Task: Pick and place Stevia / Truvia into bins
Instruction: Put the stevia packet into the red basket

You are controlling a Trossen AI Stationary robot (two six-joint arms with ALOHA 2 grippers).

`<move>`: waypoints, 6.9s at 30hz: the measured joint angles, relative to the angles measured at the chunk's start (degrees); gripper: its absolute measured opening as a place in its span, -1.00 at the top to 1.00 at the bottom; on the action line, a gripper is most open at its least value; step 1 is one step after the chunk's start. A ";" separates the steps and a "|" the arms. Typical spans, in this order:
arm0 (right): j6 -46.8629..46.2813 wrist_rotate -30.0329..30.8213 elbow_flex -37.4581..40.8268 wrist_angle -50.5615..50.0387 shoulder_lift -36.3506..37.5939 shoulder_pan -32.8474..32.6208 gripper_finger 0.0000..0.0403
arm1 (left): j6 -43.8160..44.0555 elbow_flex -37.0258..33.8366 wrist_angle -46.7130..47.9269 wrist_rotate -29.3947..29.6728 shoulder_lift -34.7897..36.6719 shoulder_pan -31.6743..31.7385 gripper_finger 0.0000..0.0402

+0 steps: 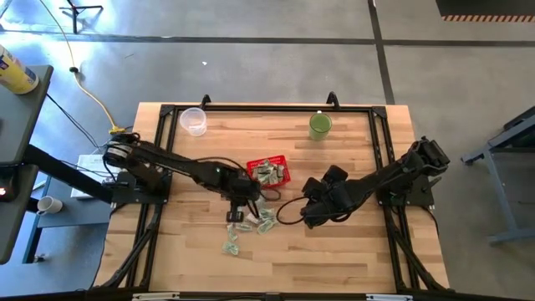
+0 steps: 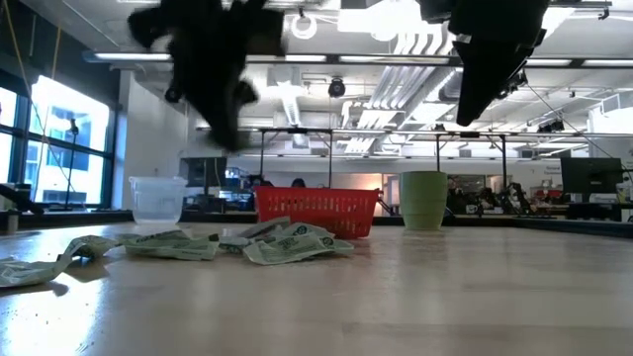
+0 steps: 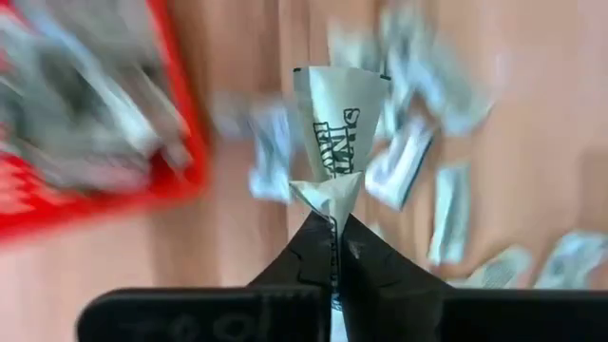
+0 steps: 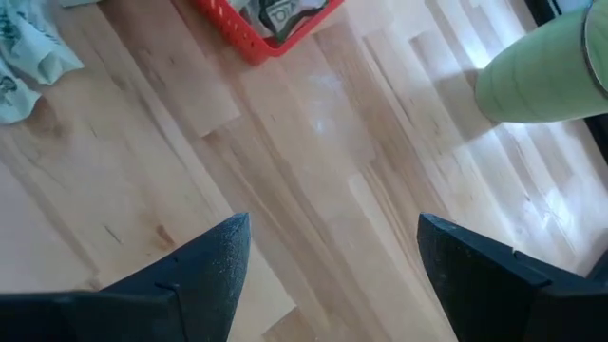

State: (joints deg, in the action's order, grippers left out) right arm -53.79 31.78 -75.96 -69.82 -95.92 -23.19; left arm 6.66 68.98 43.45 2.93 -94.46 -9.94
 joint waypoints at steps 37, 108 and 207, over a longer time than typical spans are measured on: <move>0.81 1.96 0.00 -1.07 0.00 0.71 -0.46 | 1.15 -12.74 1.37 -5.48 0.85 5.41 -0.23; -5.74 7.12 -0.02 -7.28 0.00 -3.79 -0.46 | -0.44 -15.77 -10.36 -2.67 1.99 2.63 -0.21; 35.38 -35.18 -0.07 52.06 -21.90 13.44 0.14 | 59.99 -17.21 3.49 18.60 16.62 -30.99 0.05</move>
State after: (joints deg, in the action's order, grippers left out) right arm -18.42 -3.40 -76.03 -17.76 -117.82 -9.75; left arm 66.64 51.77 46.94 21.54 -77.84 -40.93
